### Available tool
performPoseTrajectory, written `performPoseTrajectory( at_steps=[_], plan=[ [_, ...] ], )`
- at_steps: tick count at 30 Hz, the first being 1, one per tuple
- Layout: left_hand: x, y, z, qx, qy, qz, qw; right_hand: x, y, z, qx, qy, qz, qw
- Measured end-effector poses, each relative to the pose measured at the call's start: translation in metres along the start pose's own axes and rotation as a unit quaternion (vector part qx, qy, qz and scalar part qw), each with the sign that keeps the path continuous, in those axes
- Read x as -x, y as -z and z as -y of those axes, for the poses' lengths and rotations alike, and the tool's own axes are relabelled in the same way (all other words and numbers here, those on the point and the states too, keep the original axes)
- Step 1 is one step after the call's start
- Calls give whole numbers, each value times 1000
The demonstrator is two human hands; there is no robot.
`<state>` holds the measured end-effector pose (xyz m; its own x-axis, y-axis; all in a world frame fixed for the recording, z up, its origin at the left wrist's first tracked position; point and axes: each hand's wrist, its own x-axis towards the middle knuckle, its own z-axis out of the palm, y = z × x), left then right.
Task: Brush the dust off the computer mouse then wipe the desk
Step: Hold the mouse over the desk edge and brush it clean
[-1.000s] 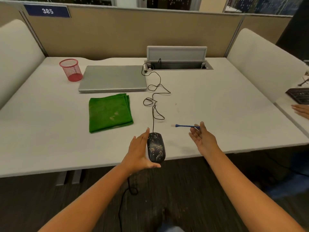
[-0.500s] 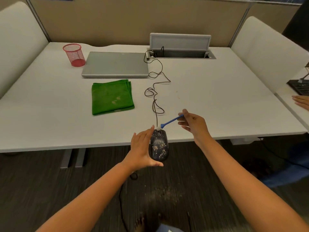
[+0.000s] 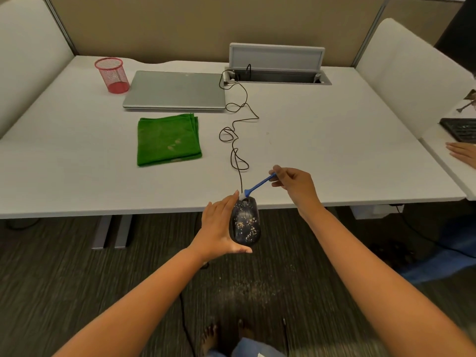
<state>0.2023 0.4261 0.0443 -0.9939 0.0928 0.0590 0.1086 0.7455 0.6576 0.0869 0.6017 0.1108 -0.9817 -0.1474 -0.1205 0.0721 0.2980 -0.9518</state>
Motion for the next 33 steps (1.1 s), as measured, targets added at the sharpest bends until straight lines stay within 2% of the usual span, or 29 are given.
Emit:
performPoseTrajectory(
  at_steps=[10, 15, 22, 27, 33],
  plan=[
    [6, -3, -9, -19, -7, 7, 1000, 12, 30, -1, -43, -12, -39, 998],
    [8, -8, -12, -13, -5, 1, 1000, 13, 21, 0, -32, -14, -7, 999],
    [4, -6, -16, 0, 1, -13, 1000, 16, 26, -6, -77, -80, -29, 993],
    [1, -8, -15, 5, 5, -20, 1000, 12, 27, 3, -35, -54, -10, 998],
    [1, -10, -13, -1, 12, -10, 1000, 7, 19, 15, 75, 5, 9, 997]
  ],
)
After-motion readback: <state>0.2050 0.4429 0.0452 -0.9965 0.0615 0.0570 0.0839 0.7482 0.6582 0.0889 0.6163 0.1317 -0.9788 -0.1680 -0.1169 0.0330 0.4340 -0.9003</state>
